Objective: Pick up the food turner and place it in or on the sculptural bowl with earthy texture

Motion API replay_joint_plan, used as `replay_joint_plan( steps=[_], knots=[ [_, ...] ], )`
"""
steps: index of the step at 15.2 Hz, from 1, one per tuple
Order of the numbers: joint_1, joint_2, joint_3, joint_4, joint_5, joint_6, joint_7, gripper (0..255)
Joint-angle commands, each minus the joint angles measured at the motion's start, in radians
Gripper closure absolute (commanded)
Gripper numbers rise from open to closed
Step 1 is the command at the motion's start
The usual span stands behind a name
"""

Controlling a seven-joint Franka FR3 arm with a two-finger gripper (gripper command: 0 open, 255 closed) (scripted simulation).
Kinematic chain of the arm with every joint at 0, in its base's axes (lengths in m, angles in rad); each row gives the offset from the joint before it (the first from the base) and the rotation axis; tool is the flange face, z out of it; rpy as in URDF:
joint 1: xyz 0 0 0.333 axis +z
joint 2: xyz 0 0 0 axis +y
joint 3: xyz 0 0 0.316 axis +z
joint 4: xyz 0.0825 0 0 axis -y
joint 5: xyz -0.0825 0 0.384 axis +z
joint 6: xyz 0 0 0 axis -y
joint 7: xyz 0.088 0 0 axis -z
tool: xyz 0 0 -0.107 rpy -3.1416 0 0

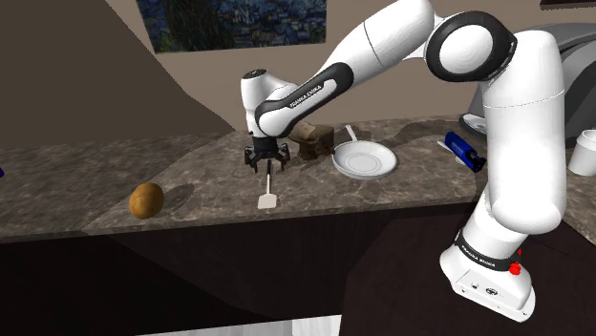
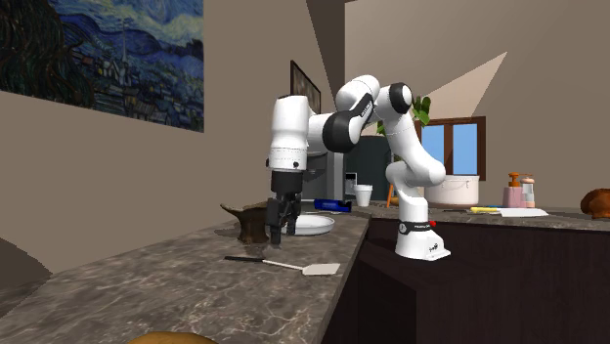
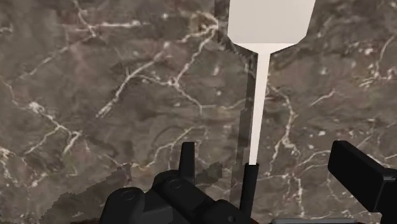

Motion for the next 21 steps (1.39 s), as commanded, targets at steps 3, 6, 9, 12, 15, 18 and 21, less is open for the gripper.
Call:
replay_joint_plan(
  steps=[3,6,9,12,15,18,21],
  knots=[
    [0.011,0.068,-0.013,0.061,-0.014,0.007,0.021,0],
    [0.013,0.090,-0.018,0.053,-0.022,0.036,0.026,0],
    [0.014,0.110,-0.023,0.048,-0.029,0.061,0.031,0],
    [0.014,0.110,-0.023,0.048,-0.029,0.061,0.031,0],
    [0.014,0.110,-0.023,0.048,-0.029,0.061,0.031,0],
    [0.014,0.110,-0.023,0.048,-0.029,0.061,0.031,255],
    [0.014,0.110,-0.023,0.048,-0.029,0.061,0.031,255]
  ],
)
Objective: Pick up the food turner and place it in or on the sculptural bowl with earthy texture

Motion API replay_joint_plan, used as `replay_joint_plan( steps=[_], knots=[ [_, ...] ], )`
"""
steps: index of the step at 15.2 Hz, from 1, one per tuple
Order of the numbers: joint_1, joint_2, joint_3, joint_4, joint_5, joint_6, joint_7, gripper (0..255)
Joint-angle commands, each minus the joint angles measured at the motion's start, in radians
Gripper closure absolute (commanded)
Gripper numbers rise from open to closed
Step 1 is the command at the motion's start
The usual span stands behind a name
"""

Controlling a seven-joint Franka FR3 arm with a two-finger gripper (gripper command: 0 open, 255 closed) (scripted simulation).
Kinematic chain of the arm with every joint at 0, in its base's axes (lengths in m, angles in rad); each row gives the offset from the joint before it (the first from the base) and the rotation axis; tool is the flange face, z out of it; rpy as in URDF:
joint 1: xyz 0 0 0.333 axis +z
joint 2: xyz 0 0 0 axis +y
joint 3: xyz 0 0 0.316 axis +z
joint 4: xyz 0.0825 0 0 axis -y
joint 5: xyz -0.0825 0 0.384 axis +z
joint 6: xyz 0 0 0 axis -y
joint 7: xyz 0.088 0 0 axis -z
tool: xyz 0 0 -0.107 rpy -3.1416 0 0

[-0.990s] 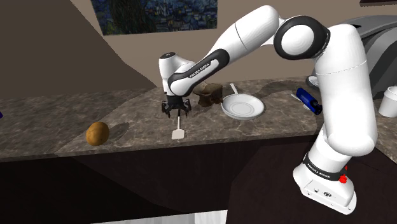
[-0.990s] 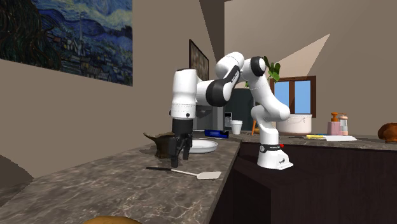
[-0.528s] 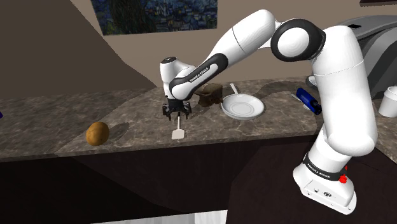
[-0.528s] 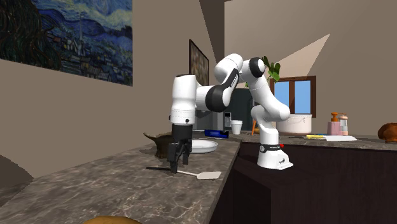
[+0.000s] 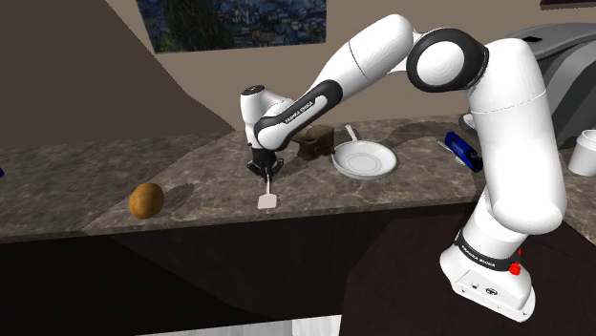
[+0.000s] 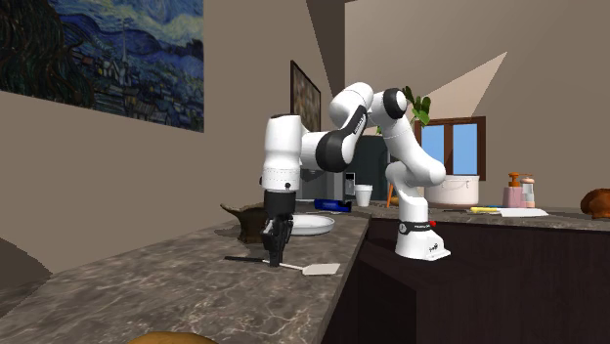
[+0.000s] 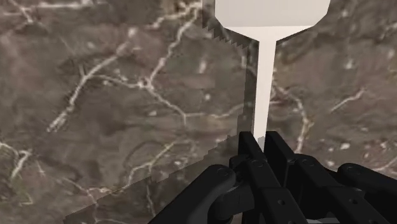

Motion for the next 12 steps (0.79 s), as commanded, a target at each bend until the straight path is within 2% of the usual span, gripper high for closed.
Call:
replay_joint_plan(
  steps=[1,5,12],
  knots=[
    [0.000,0.000,0.000,0.000,0.000,0.000,0.000,255],
    [0.000,0.000,0.000,0.000,0.000,0.000,0.000,255],
    [-0.006,-0.049,0.011,0.023,0.019,-0.070,-0.015,255]
  ],
)
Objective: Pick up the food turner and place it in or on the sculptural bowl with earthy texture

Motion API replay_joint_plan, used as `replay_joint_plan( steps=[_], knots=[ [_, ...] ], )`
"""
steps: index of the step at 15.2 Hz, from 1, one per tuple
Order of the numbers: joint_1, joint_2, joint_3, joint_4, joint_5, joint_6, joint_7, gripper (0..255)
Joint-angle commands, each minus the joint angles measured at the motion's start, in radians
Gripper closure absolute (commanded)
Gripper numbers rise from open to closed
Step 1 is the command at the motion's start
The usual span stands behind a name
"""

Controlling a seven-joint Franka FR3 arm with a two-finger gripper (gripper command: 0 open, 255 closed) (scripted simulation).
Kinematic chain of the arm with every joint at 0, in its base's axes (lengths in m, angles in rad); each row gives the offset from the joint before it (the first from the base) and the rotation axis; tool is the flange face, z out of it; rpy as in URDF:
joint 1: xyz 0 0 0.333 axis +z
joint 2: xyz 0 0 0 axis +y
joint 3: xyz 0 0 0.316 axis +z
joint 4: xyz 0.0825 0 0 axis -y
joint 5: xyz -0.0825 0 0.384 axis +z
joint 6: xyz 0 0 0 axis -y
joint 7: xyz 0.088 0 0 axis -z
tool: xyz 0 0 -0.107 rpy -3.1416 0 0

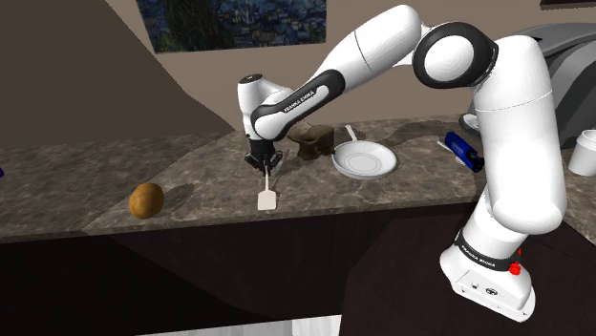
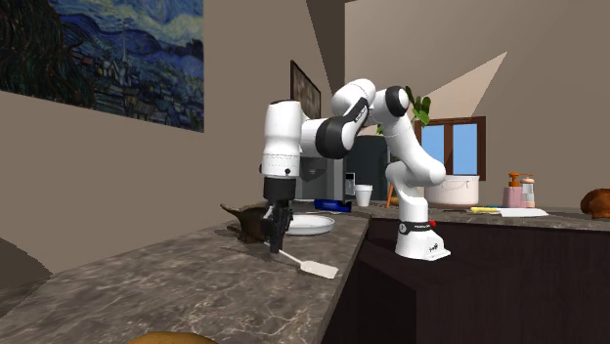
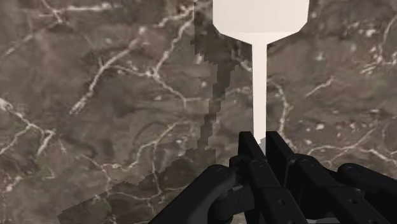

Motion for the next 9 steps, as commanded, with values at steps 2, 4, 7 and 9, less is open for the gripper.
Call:
replay_joint_plan(
  steps=[2,4,7,9],
  knots=[
    [-0.004,-0.022,0.004,0.007,0.008,-0.029,-0.008,255],
    [-0.005,-0.034,0.007,0.017,0.013,-0.050,-0.012,255],
    [-0.007,-0.051,0.010,0.034,0.020,-0.083,-0.017,255],
    [-0.007,-0.061,0.012,0.046,0.025,-0.105,-0.021,255]
  ],
)
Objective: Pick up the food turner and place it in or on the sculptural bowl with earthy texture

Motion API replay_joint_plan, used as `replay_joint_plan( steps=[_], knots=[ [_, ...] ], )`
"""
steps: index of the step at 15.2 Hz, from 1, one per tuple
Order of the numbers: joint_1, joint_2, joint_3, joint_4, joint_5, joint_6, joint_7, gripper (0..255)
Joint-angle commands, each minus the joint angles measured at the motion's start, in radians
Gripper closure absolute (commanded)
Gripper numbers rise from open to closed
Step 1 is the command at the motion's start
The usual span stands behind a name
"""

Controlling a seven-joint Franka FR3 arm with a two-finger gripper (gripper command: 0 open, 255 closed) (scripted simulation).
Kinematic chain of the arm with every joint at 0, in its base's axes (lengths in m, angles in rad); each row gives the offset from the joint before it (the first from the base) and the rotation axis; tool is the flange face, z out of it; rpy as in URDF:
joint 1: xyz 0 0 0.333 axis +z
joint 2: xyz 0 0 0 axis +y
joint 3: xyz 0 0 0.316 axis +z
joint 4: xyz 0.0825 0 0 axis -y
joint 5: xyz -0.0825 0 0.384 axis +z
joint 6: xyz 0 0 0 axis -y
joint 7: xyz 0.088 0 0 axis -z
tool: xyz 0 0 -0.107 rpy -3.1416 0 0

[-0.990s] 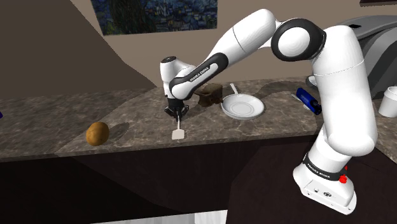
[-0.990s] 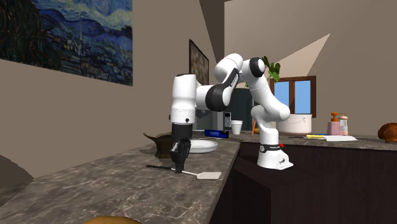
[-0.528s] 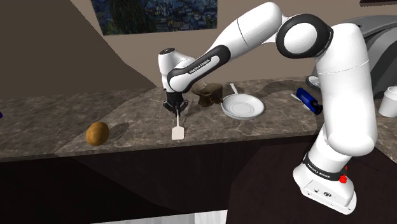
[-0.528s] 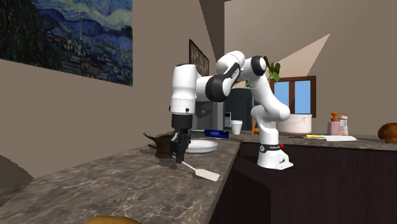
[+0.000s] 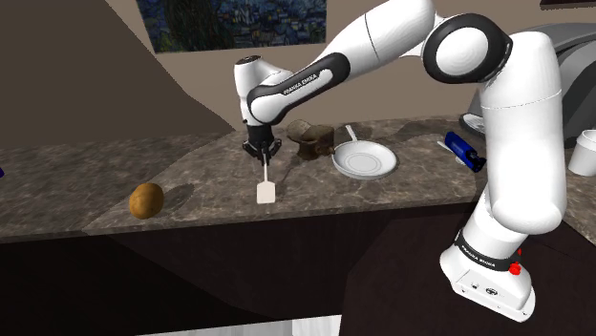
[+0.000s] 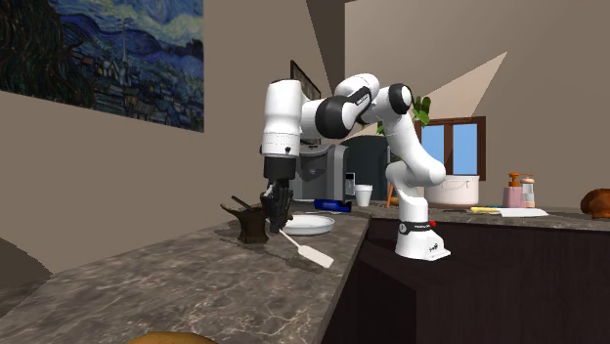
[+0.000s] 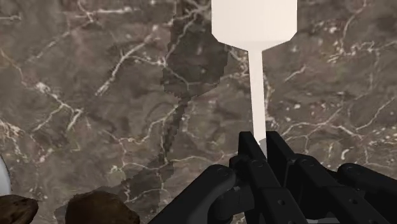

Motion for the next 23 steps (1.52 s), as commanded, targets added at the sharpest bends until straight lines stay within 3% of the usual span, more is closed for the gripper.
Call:
replay_joint_plan(
  steps=[1,23],
  knots=[
    [-0.002,-0.011,0.002,0.011,0.005,-0.021,-0.005,255],
    [0.004,-0.066,0.015,0.227,0.033,-0.289,-0.037,255]
  ],
)
